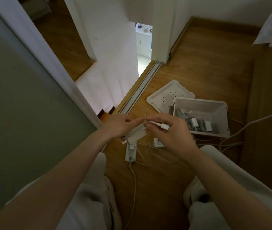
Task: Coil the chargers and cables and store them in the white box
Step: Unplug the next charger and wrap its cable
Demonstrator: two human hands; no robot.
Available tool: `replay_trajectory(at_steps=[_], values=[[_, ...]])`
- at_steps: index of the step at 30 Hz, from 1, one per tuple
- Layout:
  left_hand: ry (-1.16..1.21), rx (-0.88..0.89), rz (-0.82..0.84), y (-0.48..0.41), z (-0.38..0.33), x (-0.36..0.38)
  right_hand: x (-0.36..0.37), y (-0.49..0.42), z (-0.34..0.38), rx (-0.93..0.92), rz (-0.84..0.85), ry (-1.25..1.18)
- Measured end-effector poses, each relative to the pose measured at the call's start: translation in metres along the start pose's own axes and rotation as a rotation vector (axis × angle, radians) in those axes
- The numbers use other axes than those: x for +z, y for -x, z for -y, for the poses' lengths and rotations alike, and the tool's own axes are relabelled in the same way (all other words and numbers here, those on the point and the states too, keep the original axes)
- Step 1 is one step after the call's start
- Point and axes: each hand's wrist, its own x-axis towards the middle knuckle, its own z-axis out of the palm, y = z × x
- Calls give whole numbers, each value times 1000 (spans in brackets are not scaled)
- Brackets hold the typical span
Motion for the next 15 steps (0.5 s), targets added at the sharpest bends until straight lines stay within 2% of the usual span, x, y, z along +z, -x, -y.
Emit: replay_trajectory(at_steps=[3,7,11,15], values=[[36,-38,95,6,-7,-3,1,-1,-1,-23,67,-66],[185,-73,212,14,-15,-5,0,-6,-8,-34,-51,-2],[303,-111,308,20,-20,-2,10,-1,-13,44,98,202],[427,-152,491,26,-23,6,16,1,-15,-79,97,552]])
